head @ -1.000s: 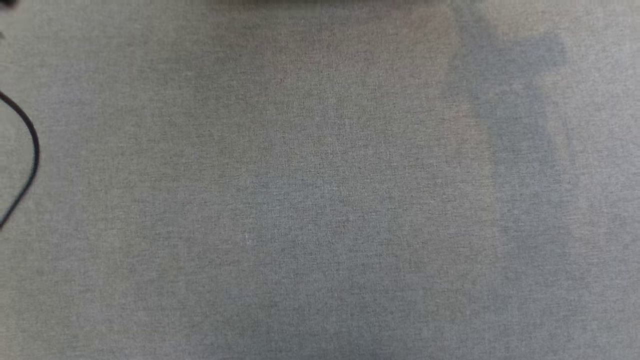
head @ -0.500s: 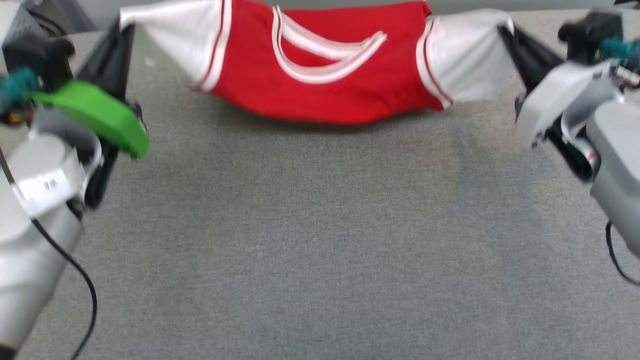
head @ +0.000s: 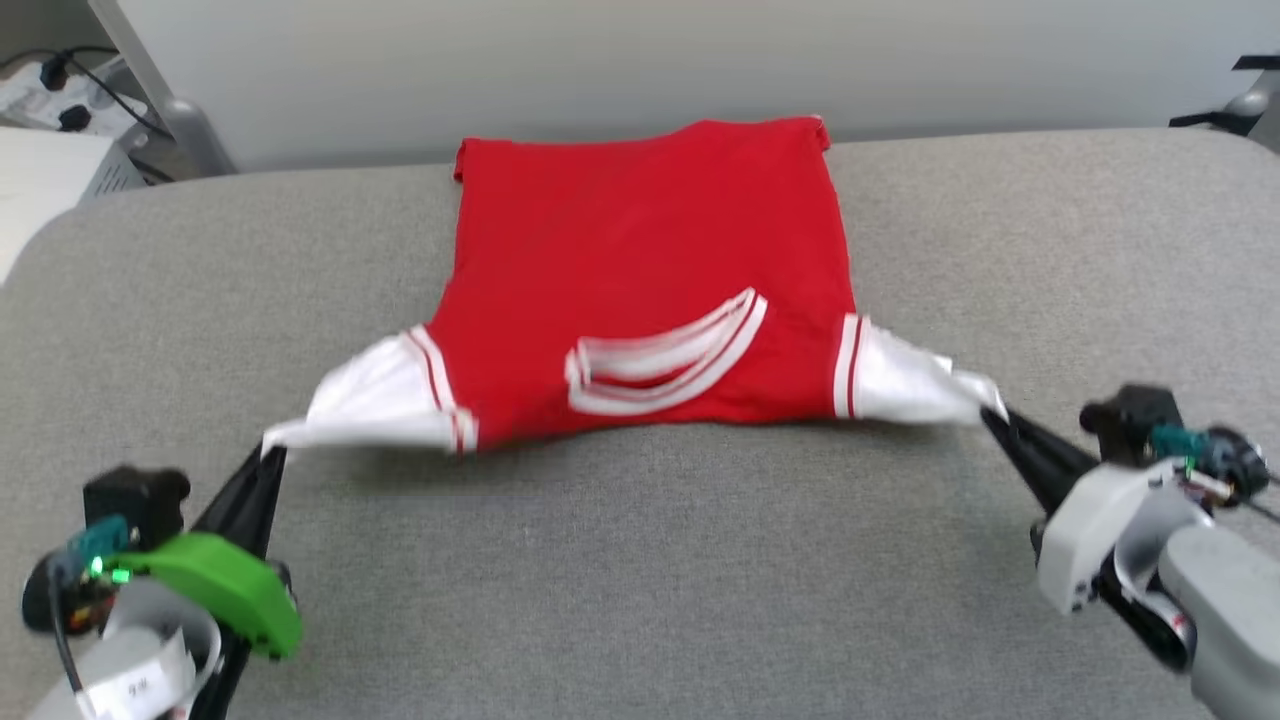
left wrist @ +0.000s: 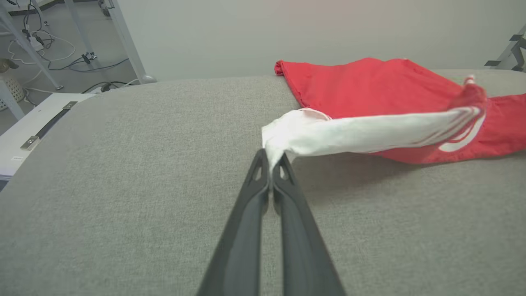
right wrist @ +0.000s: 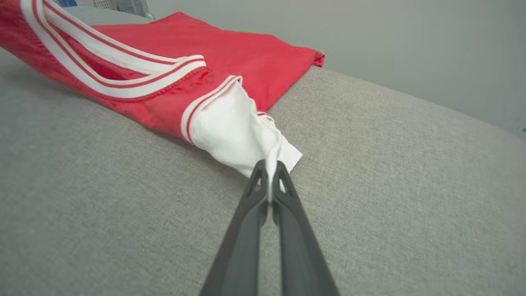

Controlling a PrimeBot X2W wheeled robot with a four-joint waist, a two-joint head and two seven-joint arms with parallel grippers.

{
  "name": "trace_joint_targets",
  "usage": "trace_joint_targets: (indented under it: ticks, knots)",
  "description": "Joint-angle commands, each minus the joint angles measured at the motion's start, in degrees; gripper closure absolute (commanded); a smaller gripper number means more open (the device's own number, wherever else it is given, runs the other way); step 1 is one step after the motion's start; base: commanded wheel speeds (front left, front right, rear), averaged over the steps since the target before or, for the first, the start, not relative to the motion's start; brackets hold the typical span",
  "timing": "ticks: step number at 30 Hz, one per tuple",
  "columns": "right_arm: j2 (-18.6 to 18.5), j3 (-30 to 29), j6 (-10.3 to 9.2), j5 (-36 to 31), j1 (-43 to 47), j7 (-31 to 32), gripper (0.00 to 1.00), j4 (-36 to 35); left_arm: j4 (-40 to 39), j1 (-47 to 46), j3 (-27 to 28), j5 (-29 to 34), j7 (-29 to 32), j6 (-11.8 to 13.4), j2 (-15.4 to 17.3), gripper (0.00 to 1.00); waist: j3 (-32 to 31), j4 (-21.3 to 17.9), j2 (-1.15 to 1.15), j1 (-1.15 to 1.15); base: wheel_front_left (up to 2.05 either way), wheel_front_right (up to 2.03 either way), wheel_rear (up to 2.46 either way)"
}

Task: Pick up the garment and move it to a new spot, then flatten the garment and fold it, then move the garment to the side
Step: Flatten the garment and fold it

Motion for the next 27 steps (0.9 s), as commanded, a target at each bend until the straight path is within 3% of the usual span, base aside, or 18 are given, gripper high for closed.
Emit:
trace_joint_targets:
  ticks: [1, 16, 27]
  knots:
    - [-0.55, -0.5, -0.05, 0.14, 2.63, 0.13, 1.0, -0.84, -0.07, 2.77, 1.02, 0.45, -0.32, 0.53, -0.27, 1.0, -1.69, -0.4, 0.0, 0.01, 0.0, 0.0, 0.0]
    - [-4.23, -14.02, -0.05, -0.57, 27.31, 5.82, 1.0, -10.86, -0.27, 21.14, 9.71, 2.84, -0.32, 1.77, -4.8, 1.0, -3.86, 0.45, 0.0, 0.01, 0.0, 0.0, 0.0]
    - [-3.82, -22.42, -0.05, -3.51, 38.94, 13.36, 1.0, -17.03, 1.95, 22.92, 11.16, 5.25, -0.32, 0.65, -7.66, 1.0, -2.3, 1.46, 0.0, 0.01, 0.0, 0.0, 0.0]
